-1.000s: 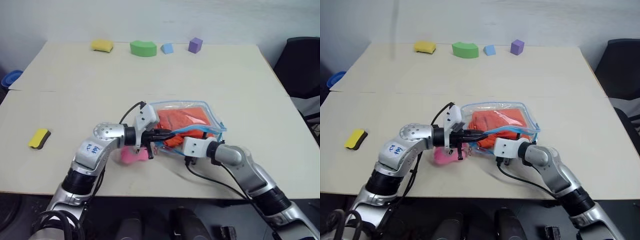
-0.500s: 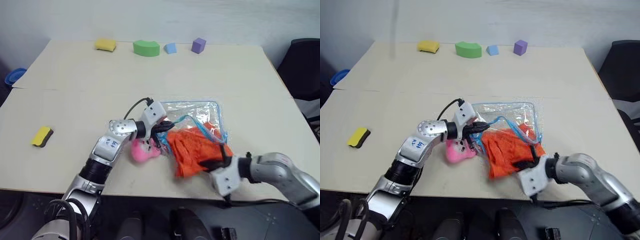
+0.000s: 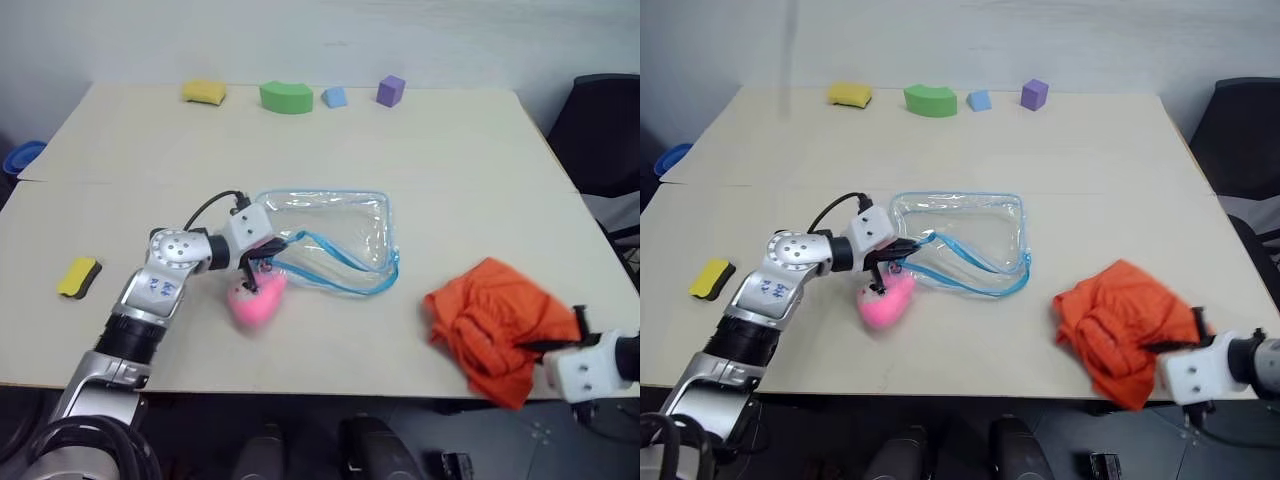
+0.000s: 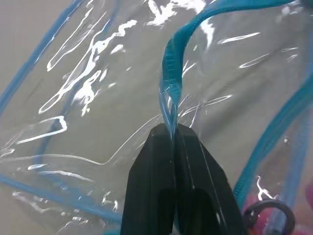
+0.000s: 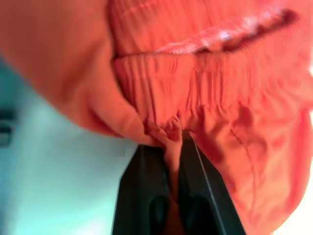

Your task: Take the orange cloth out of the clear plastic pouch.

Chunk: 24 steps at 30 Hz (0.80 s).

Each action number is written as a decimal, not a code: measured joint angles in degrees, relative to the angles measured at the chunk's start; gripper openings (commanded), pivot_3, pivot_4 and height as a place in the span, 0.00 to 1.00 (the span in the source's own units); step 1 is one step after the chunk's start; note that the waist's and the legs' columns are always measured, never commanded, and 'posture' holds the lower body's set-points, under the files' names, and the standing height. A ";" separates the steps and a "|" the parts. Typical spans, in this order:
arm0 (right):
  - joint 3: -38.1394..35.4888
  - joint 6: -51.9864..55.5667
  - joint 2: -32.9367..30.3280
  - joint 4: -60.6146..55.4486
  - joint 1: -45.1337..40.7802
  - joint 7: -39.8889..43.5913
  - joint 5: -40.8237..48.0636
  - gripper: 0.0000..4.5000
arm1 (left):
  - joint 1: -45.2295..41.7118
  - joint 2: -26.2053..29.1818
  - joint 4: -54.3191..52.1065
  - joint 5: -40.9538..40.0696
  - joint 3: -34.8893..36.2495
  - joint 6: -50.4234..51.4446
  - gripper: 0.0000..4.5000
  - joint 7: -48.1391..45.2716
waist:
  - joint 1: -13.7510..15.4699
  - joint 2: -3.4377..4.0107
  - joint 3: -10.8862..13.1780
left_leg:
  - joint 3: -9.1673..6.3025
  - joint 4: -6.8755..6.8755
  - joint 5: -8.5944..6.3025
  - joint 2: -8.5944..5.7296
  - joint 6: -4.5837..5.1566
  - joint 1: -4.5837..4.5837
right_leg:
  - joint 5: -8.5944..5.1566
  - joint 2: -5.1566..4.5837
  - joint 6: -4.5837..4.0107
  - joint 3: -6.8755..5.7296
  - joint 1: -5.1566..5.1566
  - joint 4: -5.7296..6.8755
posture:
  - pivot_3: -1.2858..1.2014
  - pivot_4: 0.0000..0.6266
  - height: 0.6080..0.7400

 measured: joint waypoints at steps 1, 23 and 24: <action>-0.31 3.07 2.13 0.67 -2.68 -1.38 1.22 0.01 | 1.23 0.04 -2.06 -1.25 -0.33 0.03 0.00 -2.22 | -0.15 0.02 0.01 | -0.01 0.00 0.02 0.00 -0.04 0.00 | 0.00 0.00 0.00 0.00 -0.01 0.02 | 0.52 0.24 1.00; -5.33 52.22 16.06 -20.37 -7.36 -1.23 17.86 0.86 | 3.54 -2.42 -11.83 -16.32 13.06 24.65 0.69 0.05 | -0.56 0.18 0.04 | -0.15 0.02 -0.13 0.00 0.23 -0.19 | 0.00 0.00 0.00 -0.09 -0.14 0.12 | 0.52 0.24 1.00; -8.13 54.80 15.30 -20.85 -6.27 0.58 20.75 0.93 | 3.72 -1.82 -12.81 -18.89 15.49 26.59 0.70 -0.20 | -0.55 0.18 0.04 | -0.16 0.02 -0.13 0.00 0.23 -0.20 | 0.00 0.00 0.00 -0.10 -0.14 0.11 | 0.52 0.24 1.00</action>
